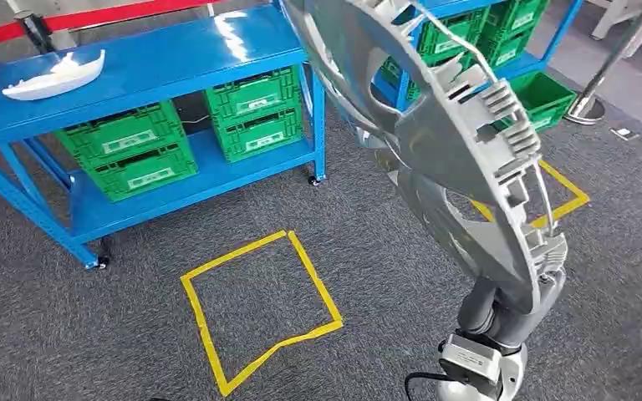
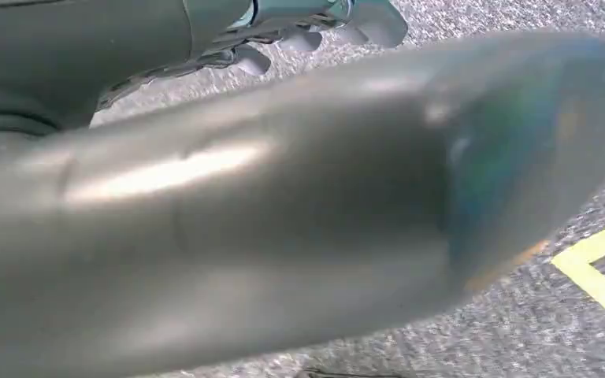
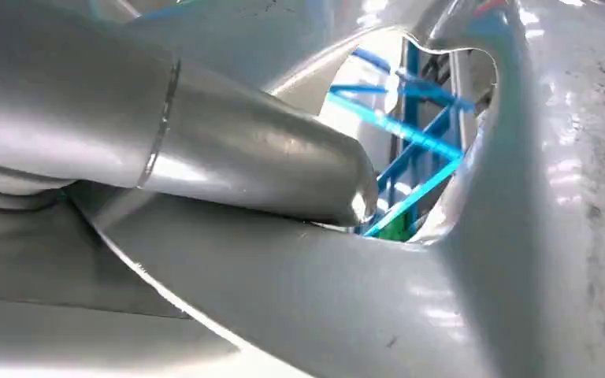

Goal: Take the parts from the cabinet and place them on the table.

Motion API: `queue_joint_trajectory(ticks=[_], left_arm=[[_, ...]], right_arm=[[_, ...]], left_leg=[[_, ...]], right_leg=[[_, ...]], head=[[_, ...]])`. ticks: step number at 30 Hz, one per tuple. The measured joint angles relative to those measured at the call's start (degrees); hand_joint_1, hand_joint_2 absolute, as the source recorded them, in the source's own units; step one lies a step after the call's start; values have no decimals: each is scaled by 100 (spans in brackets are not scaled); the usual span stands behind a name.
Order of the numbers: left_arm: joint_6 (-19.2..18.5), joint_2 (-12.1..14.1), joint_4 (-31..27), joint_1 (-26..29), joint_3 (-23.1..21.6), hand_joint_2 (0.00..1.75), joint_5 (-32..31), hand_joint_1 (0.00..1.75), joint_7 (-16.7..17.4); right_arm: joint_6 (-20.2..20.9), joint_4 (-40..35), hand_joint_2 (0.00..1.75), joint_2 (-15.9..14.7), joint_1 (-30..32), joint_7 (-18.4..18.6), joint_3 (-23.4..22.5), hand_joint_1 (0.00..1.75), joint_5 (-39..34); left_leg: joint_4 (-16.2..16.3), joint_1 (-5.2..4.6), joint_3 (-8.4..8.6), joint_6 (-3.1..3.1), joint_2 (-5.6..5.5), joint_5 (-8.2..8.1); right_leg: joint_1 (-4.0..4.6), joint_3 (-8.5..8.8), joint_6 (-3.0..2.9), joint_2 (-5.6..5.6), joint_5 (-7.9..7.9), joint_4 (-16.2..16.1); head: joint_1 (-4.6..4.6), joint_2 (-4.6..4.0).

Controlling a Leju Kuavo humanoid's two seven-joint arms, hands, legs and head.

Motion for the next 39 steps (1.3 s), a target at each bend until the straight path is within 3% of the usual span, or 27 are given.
queue_joint_trajectory(ticks=[2,3,4,5,7,8,9,10,12,13,14,17,18,20,21,23,24,25,27,28,29,33,34,35,36,38,39], left_arm=[[-11,-22,4,-2,-2,0,-2,0,50],[-11,-26,2,-4,-2,0,-2,0,64],[-13,-26,4,-5,-2,0,-4,0,92],[-15,-42,7,-5,-2,0,-4,0,101],[-20,-50,9,29,-2,0,9,0,129],[-20,-50,9,44,-2,0,20,0,160],[-20,-50,9,58,-2,0,20,0,196],[-17,-50,9,65,0,0,24,0,241],[-17,-50,7,60,0,0,26,0,280],[-17,-50,7,62,0,0,39,0,284],[-28,-52,9,66,0,0,39,0,291],[-66,-85,7,64,-2,0,33,0,243],[-74,-128,9,60,0,0,31,0,208],[-116,-136,-2,54,0,0,33,0,94],[-127,-138,-2,65,0,0,39,0,44],[-129,-138,0,80,0,0,55,0,-15],[-129,-138,0,74,0,0,55,0,-13],[-127,-138,0,64,0,0,55,0,2],[-122,-138,0,44,0,0,53,0,66],[-122,-138,0,35,0,0,44,0,107],[-122,-125,-4,35,0,0,40,0,118],[-94,-114,-4,10,0,0,35,0,258],[-92,-109,-9,7,2,0,44,0,280],[-90,-96,-9,5,4,0,57,0,287],[-90,-96,-7,6,7,0,72,0,326],[-92,-92,0,35,7,0,81,0,356],[-98,-92,0,50,7,0,98,0,350]], right_arm=[[0,-9,0,-9,10,5,-15,175,-44],[0,-20,0,-9,13,2,-18,175,-48],[0,-20,0,-11,13,-4,-18,175,-50],[0,-20,0,-9,12,-2,-11,175,-59],[0,-20,0,-13,16,0,-9,175,-64],[0,-20,0,-15,25,0,-9,175,-61],[0,-20,0,-17,41,0,-9,175,-37],[0,-20,0,-22,53,0,-9,175,-9],[2,-20,0,-22,62,0,-9,175,57],[0,-20,0,-22,63,0,-11,175,74],[0,-20,0,-22,64,-2,-18,175,81],[0,-37,0,-22,137,0,-37,175,90],[0,-74,0,-24,168,0,-57,175,90],[0,-125,0,-24,193,-2,-88,175,92],[0,-131,0,-24,183,-2,-90,175,92],[0,-131,0,-24,203,-2,-94,175,90],[0,-131,0,-26,211,0,-96,175,76],[0,-131,0,-26,212,0,-98,175,59],[0,-131,0,-26,207,0,-98,175,24],[0,-131,0,-24,203,0,-98,175,22],[0,-131,0,-24,199,0,-101,175,22],[0,-166,0,-7,220,5,-120,175,13],[0,-188,0,2,233,0,-125,175,13],[0,-203,0,9,233,-4,-131,175,4],[0,-203,0,35,226,-2,-131,175,-31],[0,-203,0,44,222,2,-142,175,-88],[0,-201,0,44,222,2,-151,175,-101]], left_leg=[[-36,4,36,-63,114,7],[-21,9,31,-109,123,-24],[87,29,-7,-152,-144,-128],[405,36,-127,-167,-350,-358],[1317,43,-530,-186,-471,-799],[1652,42,-688,-189,-482,-899],[1738,42,-733,-180,-491,-847],[1539,43,-646,-168,-500,-662],[565,45,-200,-119,-627,-110],[122,53,-10,-89,-874,37],[-27,70,34,-67,-1118,-34],[-5,16,49,-5,-932,-21],[-49,70,50,57,-850,21],[-74,74,39,133,-687,53],[-73,63,34,142,-590,48],[-67,51,25,153,-388,41],[-62,51,22,154,-291,39],[-60,51,23,148,-211,34],[-51,51,39,124,-61,13],[-36,49,53,101,7,-4],[-20,-6,38,57,48,-35],[-60,3,128,-73,255,-48],[-31,30,105,-122,154,-101],[183,38,36,-148,-202,-271],[562,43,-131,-156,-382,-498],[1516,40,-571,-171,-489,-910],[1755,41,-696,-168,-496,-929]], right_leg=[[26,-26,-61,111,11,-4],[-23,-5,-118,180,56,-50],[-45,-6,-137,218,71,-58],[-56,-12,-164,261,81,-58],[-52,-34,-184,391,89,-57],[-47,-44,-189,467,95,-55],[-46,-46,-185,550,102,-54],[-47,-46,-176,635,109,-52],[-50,-42,-150,796,124,-39],[-57,-48,-134,859,132,-37],[-21,-84,-91,908,138,-7],[-85,-151,33,1121,215,-50],[-64,-179,74,1191,238,-54],[-31,-336,90,612,-21,285],[-31,-542,117,452,-269,727],[-48,-962,154,364,-639,1643],[-56,-1025,160,349,-639,1798],[-64,-941,161,332,-517,1652],[-67,-391,144,221,-92,716],[-57,-39,122,-1,76,137],[-7,25,82,-181,4,1],[-4,-33,-45,86,60,-40],[-56,-10,-94,148,98,-79],[-66,-13,-122,199,107,-81],[-68,-21,-140,250,111,-81],[-60,-34,-150,408,115,-79],[-57,-36,-153,500,118,-77]], head=[[6,-2],[2,-2],[-7,-2],[-26,-2],[-33,0],[-35,0],[-33,0],[-35,0],[-35,-2],[-35,-2],[-33,-2],[-26,-2],[-26,-2],[50,-2],[57,0],[59,0],[61,-2],[61,0],[61,-2],[61,0],[61,0],[55,0],[52,0],[28,-2],[11,-2],[0,-2],[2,0]])
